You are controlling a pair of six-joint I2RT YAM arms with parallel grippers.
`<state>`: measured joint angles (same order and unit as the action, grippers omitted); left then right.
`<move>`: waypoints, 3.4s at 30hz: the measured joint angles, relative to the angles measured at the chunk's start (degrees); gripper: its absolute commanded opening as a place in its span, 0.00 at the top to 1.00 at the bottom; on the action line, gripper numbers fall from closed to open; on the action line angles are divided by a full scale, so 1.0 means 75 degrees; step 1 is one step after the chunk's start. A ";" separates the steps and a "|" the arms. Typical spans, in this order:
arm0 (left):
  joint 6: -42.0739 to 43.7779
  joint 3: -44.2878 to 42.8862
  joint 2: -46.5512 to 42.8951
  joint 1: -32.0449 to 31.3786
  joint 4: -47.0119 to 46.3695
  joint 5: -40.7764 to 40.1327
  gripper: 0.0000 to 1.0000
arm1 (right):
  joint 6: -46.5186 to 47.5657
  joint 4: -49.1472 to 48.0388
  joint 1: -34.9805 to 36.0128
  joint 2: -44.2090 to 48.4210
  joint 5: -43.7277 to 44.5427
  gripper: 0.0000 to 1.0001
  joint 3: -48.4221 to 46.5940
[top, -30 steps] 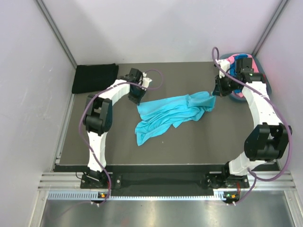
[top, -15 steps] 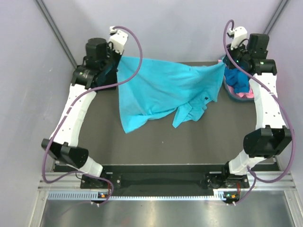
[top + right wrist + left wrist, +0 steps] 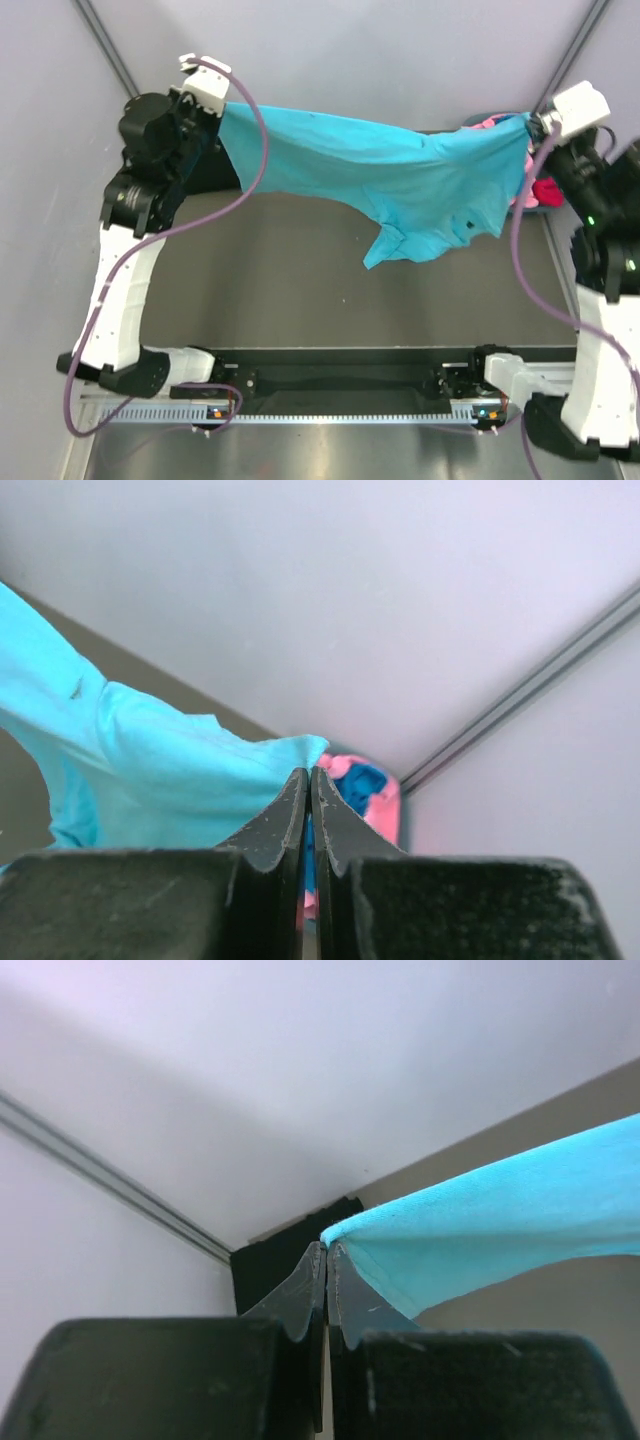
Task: Fold and stack the t-shirts
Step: Flatten the tshirt out, then fold the tshirt
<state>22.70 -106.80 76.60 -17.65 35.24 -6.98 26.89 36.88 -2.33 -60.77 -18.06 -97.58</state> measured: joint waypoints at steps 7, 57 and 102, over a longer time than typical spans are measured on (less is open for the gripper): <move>-0.0038 0.0184 -0.1507 0.0364 -0.0134 0.0035 1.00 | 0.0271 0.0122 0.0000 0.1775 0.0015 1.00 -0.0023; 0.1233 -0.1810 0.8749 0.0688 -0.3008 -0.0160 1.00 | 0.1405 -0.3704 0.0239 -0.7385 0.1268 1.00 0.0391; 0.1183 -0.0915 0.7035 0.1253 -0.3069 0.1381 1.00 | 0.1128 -0.1107 0.0860 -0.5878 0.1451 1.00 0.0586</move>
<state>31.57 -113.67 129.36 -8.25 12.23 3.38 35.35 28.58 4.12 -104.86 -7.18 -93.19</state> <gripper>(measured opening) 0.011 0.006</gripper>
